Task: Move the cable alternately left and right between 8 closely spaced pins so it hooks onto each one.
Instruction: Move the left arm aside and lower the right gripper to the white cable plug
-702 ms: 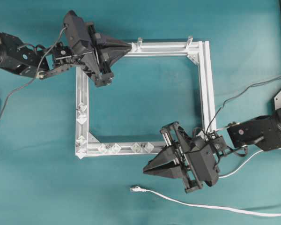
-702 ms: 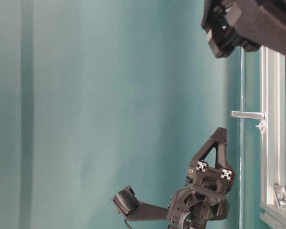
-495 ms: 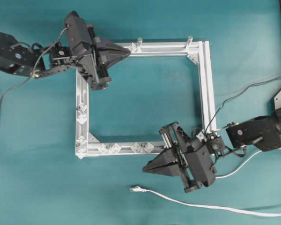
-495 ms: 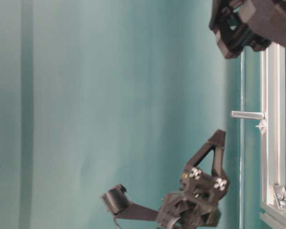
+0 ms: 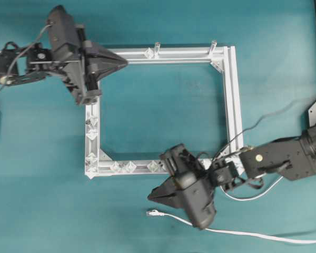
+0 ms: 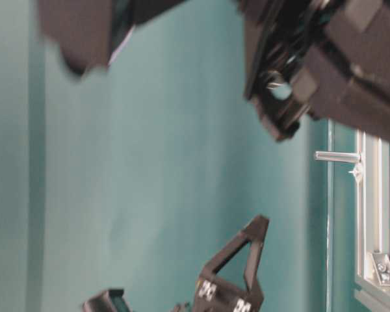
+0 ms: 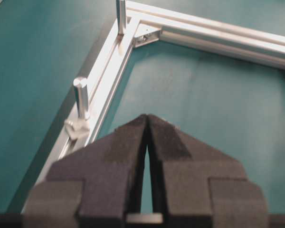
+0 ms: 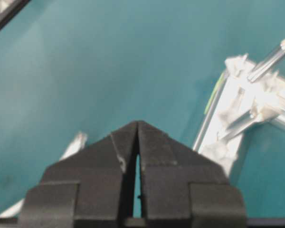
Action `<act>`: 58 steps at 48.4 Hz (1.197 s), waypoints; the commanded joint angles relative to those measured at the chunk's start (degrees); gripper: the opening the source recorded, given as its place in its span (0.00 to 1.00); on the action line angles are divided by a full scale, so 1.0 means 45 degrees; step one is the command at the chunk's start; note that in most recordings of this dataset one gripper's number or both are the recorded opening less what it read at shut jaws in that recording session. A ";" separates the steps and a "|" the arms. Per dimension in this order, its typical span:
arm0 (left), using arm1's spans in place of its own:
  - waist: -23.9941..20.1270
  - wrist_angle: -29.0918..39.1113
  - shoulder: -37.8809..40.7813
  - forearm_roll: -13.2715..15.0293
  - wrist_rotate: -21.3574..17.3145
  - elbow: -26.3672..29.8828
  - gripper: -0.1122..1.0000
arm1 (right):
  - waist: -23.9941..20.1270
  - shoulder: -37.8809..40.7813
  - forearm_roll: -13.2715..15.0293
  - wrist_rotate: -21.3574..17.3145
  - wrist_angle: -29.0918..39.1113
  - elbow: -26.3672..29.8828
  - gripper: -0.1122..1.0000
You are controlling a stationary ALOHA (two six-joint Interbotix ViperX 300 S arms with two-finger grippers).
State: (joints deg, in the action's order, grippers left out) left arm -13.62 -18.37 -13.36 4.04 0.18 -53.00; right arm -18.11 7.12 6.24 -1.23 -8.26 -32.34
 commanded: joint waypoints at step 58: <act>0.0645 0.3457 -0.7891 -0.0039 -0.0078 -0.4180 0.58 | -0.0938 0.2402 0.0000 -0.5547 0.7559 0.4746 0.64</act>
State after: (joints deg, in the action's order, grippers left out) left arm -10.90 -3.08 -47.90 4.04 0.18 -71.98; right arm -22.06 18.54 6.24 -25.75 25.93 -12.66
